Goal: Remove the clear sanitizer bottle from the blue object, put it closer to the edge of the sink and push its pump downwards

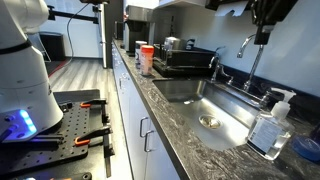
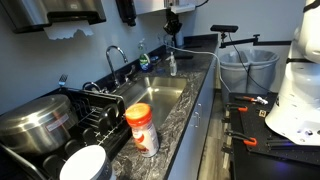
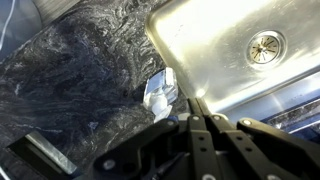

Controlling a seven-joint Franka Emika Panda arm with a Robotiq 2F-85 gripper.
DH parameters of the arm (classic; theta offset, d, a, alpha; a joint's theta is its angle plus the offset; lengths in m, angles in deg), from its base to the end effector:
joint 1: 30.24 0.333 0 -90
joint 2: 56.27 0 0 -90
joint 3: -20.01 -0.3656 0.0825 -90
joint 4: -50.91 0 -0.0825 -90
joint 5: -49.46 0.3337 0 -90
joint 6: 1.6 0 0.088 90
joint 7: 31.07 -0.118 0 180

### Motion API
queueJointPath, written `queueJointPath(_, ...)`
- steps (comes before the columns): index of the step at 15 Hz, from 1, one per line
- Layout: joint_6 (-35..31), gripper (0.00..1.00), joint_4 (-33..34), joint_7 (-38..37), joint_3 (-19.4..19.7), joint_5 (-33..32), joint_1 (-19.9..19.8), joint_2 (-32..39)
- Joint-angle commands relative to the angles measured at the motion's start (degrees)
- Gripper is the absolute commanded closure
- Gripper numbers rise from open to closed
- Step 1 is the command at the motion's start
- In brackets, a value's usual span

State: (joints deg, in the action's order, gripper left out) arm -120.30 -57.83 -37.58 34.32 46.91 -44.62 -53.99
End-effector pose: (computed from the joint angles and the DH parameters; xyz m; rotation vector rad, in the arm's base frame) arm 0.4742 -0.2601 0.5479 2.9262 -0.8968 0.1885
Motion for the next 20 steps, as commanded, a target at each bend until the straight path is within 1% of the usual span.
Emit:
queueJointPath(1,-2.18,1.00,-5.61,2.15,-0.81,-2.02,0.85,-4.74)
queueJointPath(3,-2.46,1.00,-7.39,2.73,-1.10,-2.74,1.25,-6.29)
queueJointPath(4,-2.66,0.82,-8.27,3.26,-1.23,-3.10,1.39,-7.05)
queueJointPath(5,-2.63,0.73,-8.90,3.47,-1.39,-3.29,1.55,-7.69)
queueJointPath(10,-3.53,0.38,-12.10,5.07,-2.03,-4.78,1.78,-10.72)
queueJointPath(13,-3.83,0.14,-13.58,6.57,-2.24,-5.02,1.92,-12.24)
queueJointPath(15,-3.84,0.00,-14.50,7.77,-2.30,-5.08,2.07,-13.23)
queueJointPath(20,-3.22,0.00,-15.83,10.21,-2.32,-5.40,2.40,-14.93)
